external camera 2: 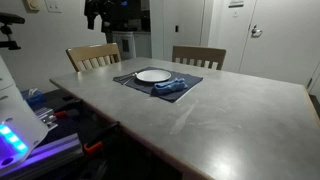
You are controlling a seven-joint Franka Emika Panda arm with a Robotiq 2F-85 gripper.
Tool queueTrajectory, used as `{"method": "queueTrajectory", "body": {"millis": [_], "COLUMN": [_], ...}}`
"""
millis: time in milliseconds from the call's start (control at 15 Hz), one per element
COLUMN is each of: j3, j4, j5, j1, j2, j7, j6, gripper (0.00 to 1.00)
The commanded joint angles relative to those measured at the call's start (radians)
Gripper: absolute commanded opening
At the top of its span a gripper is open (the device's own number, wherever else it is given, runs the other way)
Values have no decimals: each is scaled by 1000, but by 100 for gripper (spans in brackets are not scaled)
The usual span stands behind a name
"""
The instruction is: Put the fork on the white plate
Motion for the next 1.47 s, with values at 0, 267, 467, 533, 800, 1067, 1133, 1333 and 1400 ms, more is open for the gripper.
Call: {"method": "queueTrajectory", "body": {"millis": [0, 267, 467, 533, 800, 1067, 1133, 1333, 1400], "j3": [8, 6, 7, 7, 7, 2, 1, -6, -9], "j4": [2, 8, 11, 11, 19, 31, 36, 60, 73], "j5": [2, -9, -19, -25, -44, -58, -62, -52, -46], "j1": [-9, -11, -11, -11, -11, -12, -13, -16, -16], "j2": [0, 37, 66, 77, 137, 210, 234, 307, 338], "j7": [-3, -22, -34, -40, -62, -91, -99, -146, -165], "j6": [-4, 22, 56, 71, 137, 218, 243, 327, 353], "gripper": [100, 100, 100, 100, 100, 100, 100, 100, 100]}}
